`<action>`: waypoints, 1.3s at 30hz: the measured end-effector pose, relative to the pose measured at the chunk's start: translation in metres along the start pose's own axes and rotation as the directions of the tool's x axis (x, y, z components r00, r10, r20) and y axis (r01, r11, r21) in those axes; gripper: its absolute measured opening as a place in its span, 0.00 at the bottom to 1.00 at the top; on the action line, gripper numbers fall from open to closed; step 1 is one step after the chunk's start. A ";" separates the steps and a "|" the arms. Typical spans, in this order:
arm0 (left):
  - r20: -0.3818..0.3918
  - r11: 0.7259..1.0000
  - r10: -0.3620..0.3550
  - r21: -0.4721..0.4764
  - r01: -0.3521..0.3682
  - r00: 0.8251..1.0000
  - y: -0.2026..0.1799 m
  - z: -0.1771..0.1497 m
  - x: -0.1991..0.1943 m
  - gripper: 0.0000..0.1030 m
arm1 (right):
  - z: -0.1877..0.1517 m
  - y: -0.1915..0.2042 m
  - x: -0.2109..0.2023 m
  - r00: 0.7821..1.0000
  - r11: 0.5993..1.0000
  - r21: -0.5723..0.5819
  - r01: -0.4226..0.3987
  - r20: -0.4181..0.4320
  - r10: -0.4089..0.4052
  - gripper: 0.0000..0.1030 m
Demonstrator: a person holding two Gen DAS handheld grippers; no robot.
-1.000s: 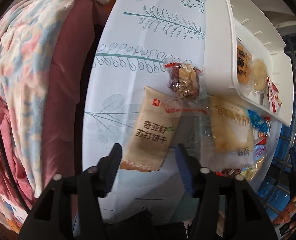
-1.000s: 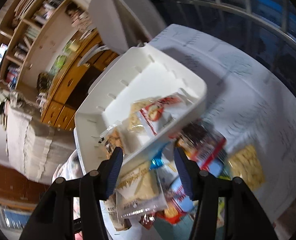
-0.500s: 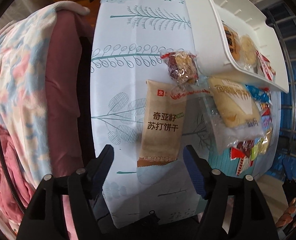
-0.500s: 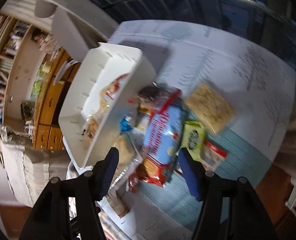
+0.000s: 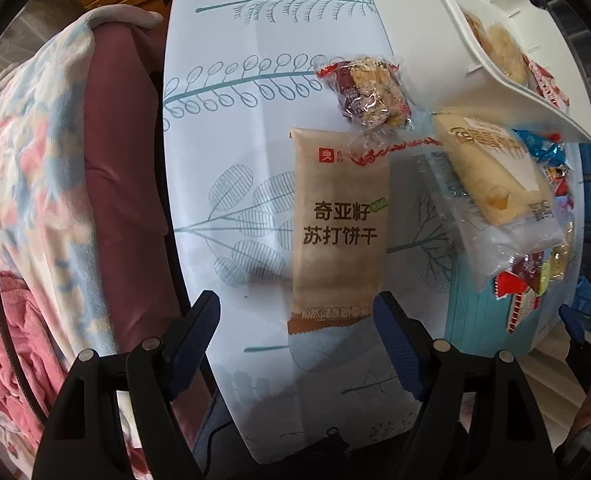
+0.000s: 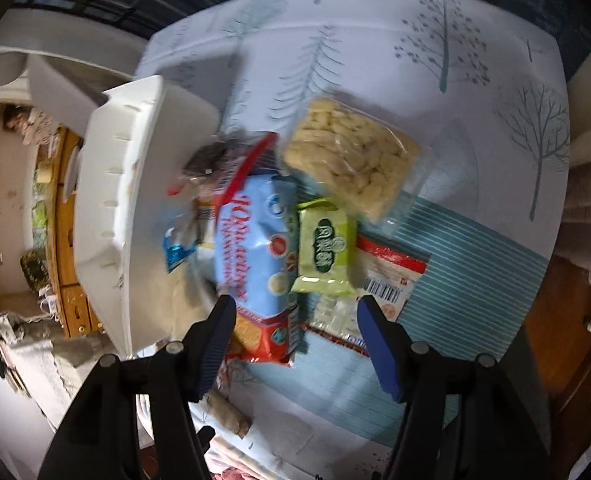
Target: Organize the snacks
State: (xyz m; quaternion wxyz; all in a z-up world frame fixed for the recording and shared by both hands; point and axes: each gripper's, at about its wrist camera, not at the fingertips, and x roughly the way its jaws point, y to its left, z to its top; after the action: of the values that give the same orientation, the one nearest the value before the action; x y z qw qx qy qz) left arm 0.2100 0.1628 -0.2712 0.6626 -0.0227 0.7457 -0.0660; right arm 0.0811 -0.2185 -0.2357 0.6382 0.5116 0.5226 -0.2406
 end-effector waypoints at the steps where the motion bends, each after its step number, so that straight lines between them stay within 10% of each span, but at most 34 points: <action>1: 0.001 1.000 0.007 0.001 -0.007 1.000 -0.001 0.002 0.001 0.75 | 0.003 -0.001 0.004 1.000 1.000 0.008 0.019 -0.008 -0.019 0.61; 25: -0.035 0.998 0.057 0.011 -0.057 0.998 -0.033 0.045 0.028 0.75 | 0.038 0.021 0.054 0.975 0.975 -0.073 0.208 -0.065 -0.213 0.37; 39: -0.049 0.999 0.030 -0.012 -0.031 0.998 -0.051 0.053 0.025 0.52 | 0.040 0.022 0.051 0.974 0.977 -0.082 0.196 -0.100 -0.203 0.36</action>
State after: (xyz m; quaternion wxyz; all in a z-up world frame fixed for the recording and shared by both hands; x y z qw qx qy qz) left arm 0.2566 0.1054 -0.2952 0.6448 -0.0139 0.7625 -0.0516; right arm 0.1339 -0.2350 -0.2762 0.5995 0.4457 0.6133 -0.2567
